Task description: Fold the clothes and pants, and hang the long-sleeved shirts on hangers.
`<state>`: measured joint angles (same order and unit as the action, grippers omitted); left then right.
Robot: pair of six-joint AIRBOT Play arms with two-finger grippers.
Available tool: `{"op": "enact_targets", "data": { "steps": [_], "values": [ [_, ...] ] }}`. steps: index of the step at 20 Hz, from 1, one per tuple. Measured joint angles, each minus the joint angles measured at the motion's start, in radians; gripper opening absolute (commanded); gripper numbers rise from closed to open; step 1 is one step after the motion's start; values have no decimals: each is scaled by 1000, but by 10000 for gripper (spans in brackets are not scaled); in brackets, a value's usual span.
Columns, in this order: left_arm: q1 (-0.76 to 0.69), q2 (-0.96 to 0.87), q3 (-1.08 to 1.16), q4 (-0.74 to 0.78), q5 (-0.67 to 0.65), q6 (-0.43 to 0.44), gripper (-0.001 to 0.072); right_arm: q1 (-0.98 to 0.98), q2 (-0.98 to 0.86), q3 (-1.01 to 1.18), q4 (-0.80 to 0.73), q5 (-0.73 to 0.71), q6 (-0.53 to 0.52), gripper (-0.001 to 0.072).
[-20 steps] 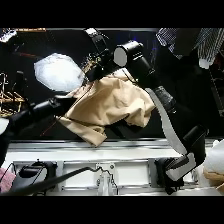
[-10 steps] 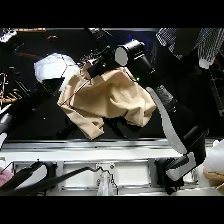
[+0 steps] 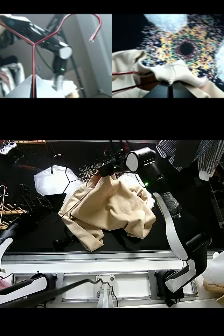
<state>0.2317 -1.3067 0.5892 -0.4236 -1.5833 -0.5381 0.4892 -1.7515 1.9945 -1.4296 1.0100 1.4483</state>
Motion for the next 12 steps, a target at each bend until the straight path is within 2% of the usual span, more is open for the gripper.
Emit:
{"op": "enact_targets", "data": {
  "steps": [5, 12],
  "values": [
    [-8, -6, 0, -62, -98, -74, 14, -17, -1, 0, 8, -5, -10, 30],
    [-32, -37, 1, -45, -88, -107, 13, -20, 9, 2, 32, 40, -10, 30]
  ]
}}
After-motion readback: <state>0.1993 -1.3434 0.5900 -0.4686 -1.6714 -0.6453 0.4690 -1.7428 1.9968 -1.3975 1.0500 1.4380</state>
